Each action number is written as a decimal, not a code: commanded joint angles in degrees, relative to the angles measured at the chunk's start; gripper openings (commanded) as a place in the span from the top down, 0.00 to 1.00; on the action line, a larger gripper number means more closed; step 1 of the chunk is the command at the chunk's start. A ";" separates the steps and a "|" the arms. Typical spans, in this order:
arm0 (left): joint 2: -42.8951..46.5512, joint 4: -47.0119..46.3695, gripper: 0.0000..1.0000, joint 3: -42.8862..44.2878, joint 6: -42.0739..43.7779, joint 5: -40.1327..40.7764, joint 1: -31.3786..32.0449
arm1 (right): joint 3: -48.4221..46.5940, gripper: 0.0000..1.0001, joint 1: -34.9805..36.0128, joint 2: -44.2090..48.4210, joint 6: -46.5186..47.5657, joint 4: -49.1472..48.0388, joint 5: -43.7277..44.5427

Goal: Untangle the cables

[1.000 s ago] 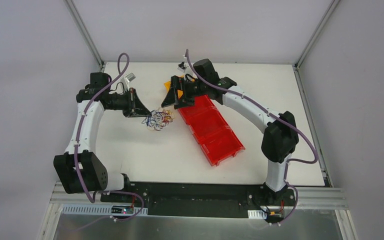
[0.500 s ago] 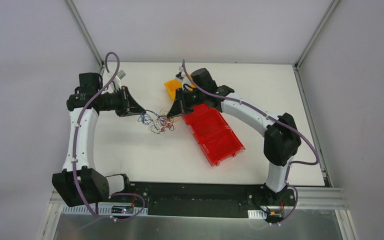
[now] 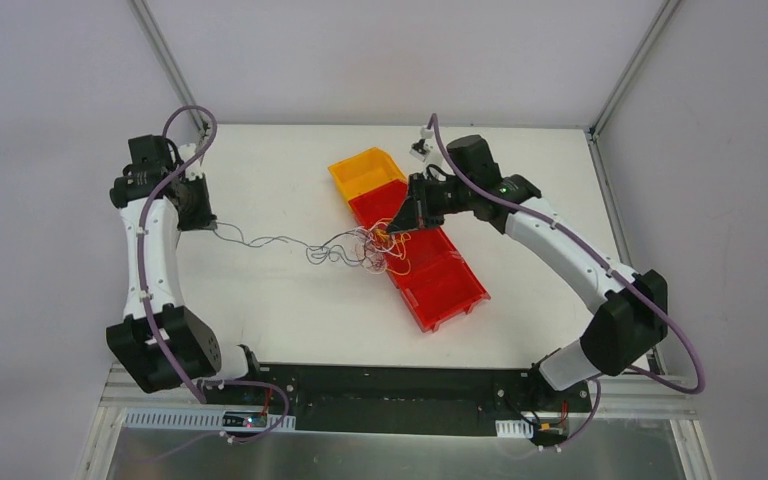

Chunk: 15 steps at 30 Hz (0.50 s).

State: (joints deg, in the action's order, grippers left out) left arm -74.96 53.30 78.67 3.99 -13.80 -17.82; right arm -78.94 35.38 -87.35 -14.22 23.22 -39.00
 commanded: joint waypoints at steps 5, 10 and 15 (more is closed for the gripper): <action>-9.28 -1.28 1.00 3.24 9.66 11.91 -7.13 | 0.56 1.00 -2.95 6.27 2.61 5.19 -4.13; -14.24 -3.36 1.00 2.39 13.66 16.67 -9.55 | -0.29 1.00 -6.37 8.67 2.78 6.43 -6.88; -17.72 -6.73 1.00 -0.26 16.65 20.20 -10.65 | -2.23 1.00 -10.46 11.05 1.98 6.49 -9.40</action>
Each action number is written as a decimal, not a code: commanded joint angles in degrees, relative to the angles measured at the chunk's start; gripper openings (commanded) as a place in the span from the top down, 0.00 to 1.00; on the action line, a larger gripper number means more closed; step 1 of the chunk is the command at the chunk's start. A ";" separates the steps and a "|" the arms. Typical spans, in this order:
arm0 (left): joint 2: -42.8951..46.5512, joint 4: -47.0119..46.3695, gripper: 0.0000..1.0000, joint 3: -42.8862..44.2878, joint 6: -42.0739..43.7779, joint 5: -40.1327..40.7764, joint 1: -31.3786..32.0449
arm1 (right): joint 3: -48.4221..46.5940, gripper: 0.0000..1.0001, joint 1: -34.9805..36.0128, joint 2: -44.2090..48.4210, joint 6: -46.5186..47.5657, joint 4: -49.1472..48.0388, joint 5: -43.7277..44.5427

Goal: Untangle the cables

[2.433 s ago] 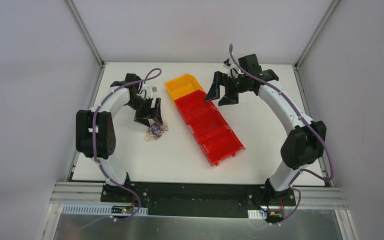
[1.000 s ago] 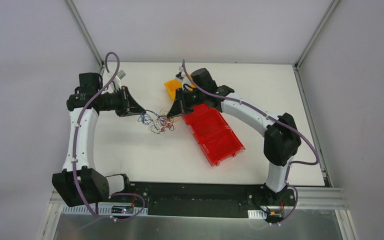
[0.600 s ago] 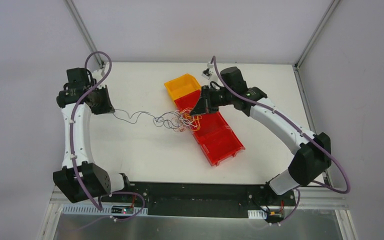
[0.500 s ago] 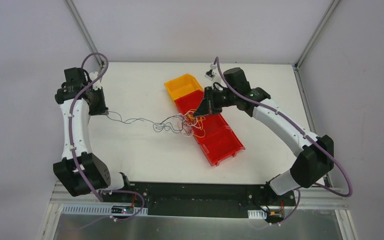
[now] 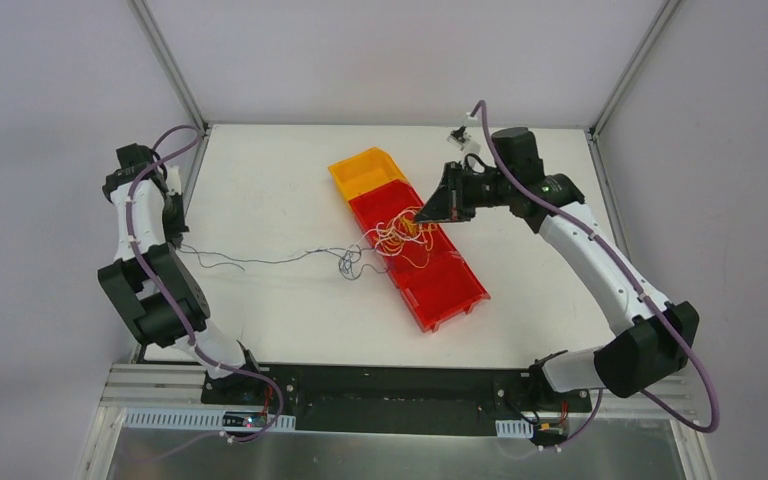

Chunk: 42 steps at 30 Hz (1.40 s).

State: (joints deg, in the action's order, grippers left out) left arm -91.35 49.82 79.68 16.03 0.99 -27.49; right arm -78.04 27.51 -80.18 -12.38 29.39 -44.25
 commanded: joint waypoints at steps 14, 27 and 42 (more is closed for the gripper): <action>5.27 3.79 0.13 0.66 8.96 -20.80 -0.85 | -8.52 1.00 -1.49 -3.16 -18.24 -15.09 -8.63; 26.22 -7.81 0.01 -2.10 -15.06 -60.80 19.65 | -26.12 1.00 10.07 -20.35 -24.09 -20.82 -10.11; 29.45 -17.13 1.00 -12.61 -16.68 -55.37 20.54 | -24.88 1.00 9.95 -22.30 -27.98 -25.79 -13.19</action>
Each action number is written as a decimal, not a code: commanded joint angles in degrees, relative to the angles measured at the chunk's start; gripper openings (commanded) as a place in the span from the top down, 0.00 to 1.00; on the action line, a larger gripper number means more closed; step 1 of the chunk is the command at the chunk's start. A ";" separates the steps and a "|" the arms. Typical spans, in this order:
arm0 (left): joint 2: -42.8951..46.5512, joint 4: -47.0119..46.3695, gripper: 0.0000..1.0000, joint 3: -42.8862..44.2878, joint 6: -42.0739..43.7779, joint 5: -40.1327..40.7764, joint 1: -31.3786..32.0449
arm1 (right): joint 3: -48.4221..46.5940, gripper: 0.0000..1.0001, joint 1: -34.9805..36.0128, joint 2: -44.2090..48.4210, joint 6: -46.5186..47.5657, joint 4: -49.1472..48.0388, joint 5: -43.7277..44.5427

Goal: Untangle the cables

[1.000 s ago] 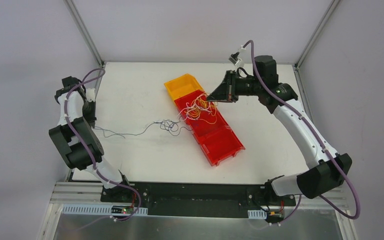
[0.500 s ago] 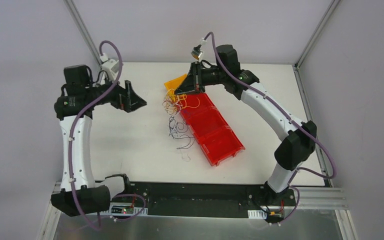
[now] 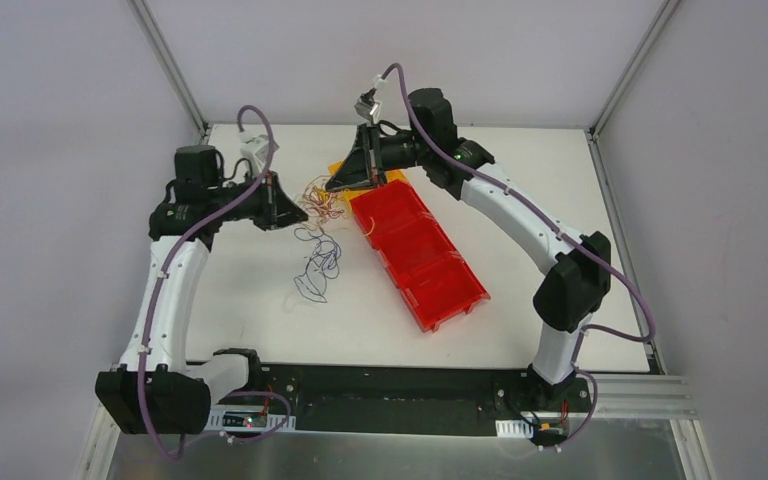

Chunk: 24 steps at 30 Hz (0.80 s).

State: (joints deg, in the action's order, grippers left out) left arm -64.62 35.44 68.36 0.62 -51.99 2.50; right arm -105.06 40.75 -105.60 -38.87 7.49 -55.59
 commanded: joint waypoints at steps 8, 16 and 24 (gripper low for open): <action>1.69 8.29 1.00 1.19 9.73 -5.28 -33.37 | 13.68 1.00 -10.61 9.01 3.41 -0.71 0.55; -7.14 12.07 1.00 4.02 21.01 13.69 -42.43 | 15.85 1.00 -13.89 13.32 9.56 7.17 0.34; -16.39 11.90 1.00 0.66 31.15 20.35 -49.09 | 17.40 1.00 -16.07 17.73 11.24 8.32 -0.34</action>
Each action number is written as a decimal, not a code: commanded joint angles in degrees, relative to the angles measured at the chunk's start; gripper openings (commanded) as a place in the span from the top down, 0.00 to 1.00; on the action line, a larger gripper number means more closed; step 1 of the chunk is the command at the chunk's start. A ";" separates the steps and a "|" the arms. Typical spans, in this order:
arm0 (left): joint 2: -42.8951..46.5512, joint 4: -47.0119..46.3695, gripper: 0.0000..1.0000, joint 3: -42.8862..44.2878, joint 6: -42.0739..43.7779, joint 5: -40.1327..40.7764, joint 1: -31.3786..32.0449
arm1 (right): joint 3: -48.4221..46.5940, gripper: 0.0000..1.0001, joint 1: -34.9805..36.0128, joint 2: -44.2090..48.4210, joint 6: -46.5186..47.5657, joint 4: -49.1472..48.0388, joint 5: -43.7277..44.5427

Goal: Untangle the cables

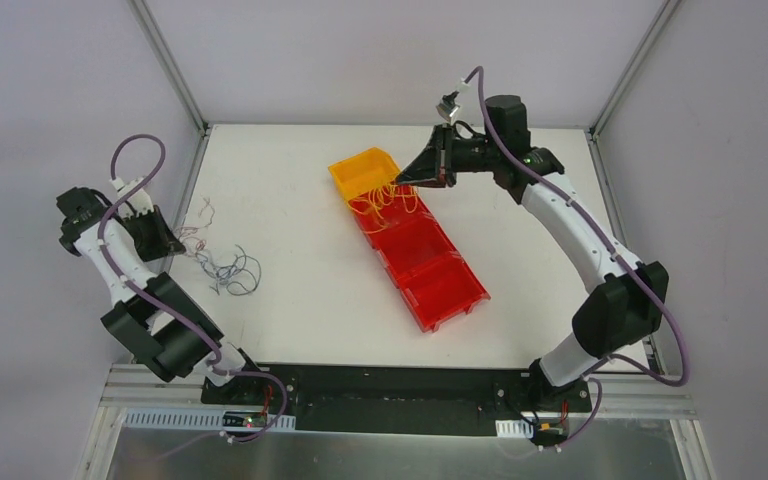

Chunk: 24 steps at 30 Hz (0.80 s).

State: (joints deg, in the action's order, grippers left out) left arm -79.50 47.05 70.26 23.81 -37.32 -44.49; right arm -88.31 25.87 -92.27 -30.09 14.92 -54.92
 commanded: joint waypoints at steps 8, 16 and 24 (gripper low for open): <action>4.12 11.01 1.00 -1.86 13.83 -11.16 1.18 | -0.25 1.00 2.84 1.60 -2.26 -5.47 -0.53; 12.73 24.41 0.04 5.05 16.55 -23.30 12.70 | -9.60 1.00 11.49 -6.01 -2.38 -6.98 -1.89; 19.79 4.90 0.01 3.69 -7.77 -29.68 31.51 | -12.27 1.00 16.25 -10.40 -1.40 -6.66 -3.95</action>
State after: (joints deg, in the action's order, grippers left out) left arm -62.22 63.75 76.44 30.20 -63.00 -19.73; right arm -97.10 40.51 -101.65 -32.08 10.50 -56.18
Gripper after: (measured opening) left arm 0.990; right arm 0.028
